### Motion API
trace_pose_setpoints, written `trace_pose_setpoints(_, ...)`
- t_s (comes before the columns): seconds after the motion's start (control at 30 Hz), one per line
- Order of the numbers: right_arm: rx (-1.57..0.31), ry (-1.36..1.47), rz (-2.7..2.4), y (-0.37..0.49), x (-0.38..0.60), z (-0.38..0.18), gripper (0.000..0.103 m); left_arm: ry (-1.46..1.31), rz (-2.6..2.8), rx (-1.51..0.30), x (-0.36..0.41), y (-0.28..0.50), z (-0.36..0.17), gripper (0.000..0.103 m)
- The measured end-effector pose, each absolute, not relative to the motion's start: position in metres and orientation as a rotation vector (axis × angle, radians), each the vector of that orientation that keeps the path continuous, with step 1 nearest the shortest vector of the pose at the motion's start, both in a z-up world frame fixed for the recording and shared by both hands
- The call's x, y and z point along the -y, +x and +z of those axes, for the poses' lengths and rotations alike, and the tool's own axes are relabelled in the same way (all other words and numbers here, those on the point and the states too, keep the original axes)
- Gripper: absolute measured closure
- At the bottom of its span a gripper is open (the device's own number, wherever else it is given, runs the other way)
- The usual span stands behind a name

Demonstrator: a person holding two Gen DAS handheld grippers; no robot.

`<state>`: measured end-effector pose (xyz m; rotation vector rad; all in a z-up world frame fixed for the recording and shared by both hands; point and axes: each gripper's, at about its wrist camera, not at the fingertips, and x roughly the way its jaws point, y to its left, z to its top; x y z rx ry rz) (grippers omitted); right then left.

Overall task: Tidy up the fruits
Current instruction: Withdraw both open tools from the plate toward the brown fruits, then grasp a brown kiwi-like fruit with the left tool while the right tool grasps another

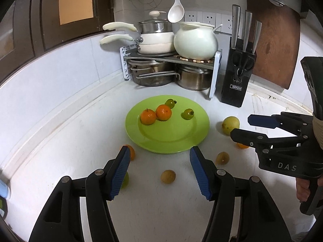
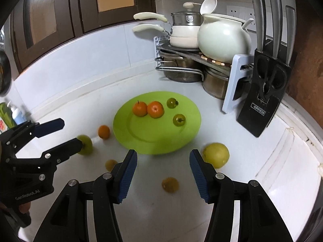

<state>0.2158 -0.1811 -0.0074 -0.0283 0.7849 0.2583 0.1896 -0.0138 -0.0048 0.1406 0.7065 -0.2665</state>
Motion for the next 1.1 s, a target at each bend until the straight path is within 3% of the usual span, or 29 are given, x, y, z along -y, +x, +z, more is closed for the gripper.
trace_pose_setpoints(0.97, -0.965, -0.029, 0.256, 0.216, 0.187, -0.074, 0.048, 0.188, -0.297, -0.875, 0.026, 0.199, -0.086, 0.043)
trace_pose_setpoints(1.1, -0.98, -0.021, 0.256, 0.224, 0.188, -0.08, 0.049, 0.176, -0.301, -0.888, 0.026, 0.207, -0.089, 0.047)
